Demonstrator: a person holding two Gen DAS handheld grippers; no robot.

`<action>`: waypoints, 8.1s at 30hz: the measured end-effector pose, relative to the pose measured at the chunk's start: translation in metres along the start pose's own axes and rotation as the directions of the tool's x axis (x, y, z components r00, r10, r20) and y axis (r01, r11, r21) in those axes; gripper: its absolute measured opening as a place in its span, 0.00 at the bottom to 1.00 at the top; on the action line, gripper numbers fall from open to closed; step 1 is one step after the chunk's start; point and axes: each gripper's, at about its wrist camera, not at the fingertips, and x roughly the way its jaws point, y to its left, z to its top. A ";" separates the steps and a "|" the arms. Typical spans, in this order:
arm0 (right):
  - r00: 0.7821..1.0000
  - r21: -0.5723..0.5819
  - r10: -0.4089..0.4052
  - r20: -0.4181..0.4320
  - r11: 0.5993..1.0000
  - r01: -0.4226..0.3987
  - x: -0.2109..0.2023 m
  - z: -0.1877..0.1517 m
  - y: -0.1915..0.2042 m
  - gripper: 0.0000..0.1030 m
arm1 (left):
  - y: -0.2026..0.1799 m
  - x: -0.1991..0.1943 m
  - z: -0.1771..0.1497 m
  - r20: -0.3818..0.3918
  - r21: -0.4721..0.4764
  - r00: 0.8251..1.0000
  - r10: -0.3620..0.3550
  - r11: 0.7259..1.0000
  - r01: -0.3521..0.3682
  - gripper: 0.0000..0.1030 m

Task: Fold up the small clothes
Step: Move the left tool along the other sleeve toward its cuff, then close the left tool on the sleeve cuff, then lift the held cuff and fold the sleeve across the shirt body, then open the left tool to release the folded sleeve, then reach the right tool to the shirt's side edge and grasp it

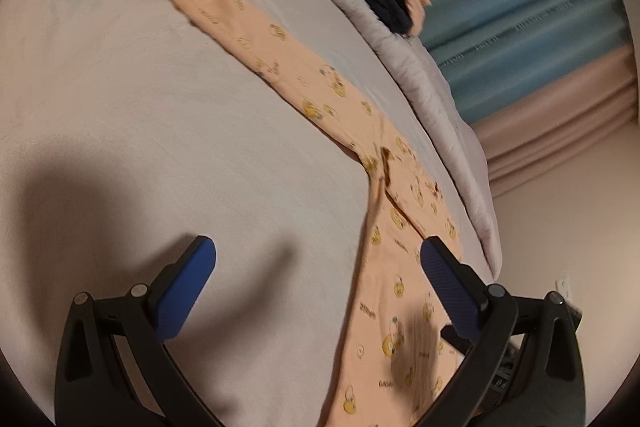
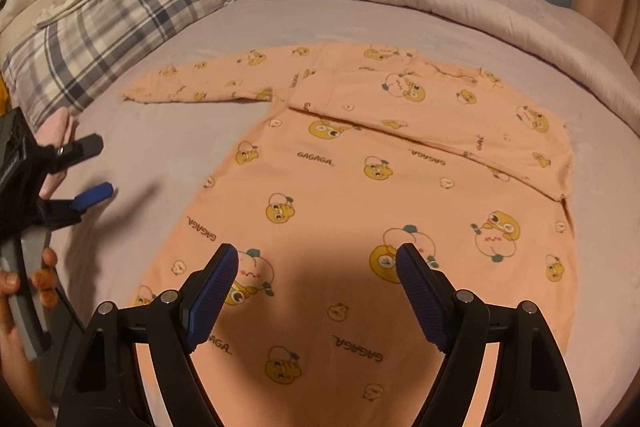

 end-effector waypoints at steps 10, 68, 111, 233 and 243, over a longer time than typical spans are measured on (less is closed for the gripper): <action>1.000 -0.003 0.006 -0.015 1.000 -0.007 0.009 0.004 0.004 0.78 | -0.001 0.003 0.012 0.004 -0.018 1.000 -0.007 1.000 0.007 0.99; 0.999 0.038 0.030 -0.034 0.999 -0.029 0.025 0.011 -0.022 0.78 | 0.024 0.047 0.094 0.070 -0.155 0.997 -0.021 0.987 0.032 0.99; 0.998 0.076 0.027 -0.056 0.997 -0.023 0.038 0.011 -0.043 0.78 | 0.035 0.073 0.145 0.131 -0.201 0.991 -0.012 0.979 0.039 0.98; 0.985 -0.060 0.048 0.169 0.997 -0.038 0.007 0.050 -0.049 0.78 | -0.095 0.048 -0.030 -0.074 0.354 0.989 0.126 0.931 -0.092 0.99; 0.997 -0.223 0.016 0.080 0.975 0.002 0.072 0.101 -0.007 0.48 | -0.070 0.032 -0.033 -0.093 0.292 0.992 0.090 0.955 -0.059 0.99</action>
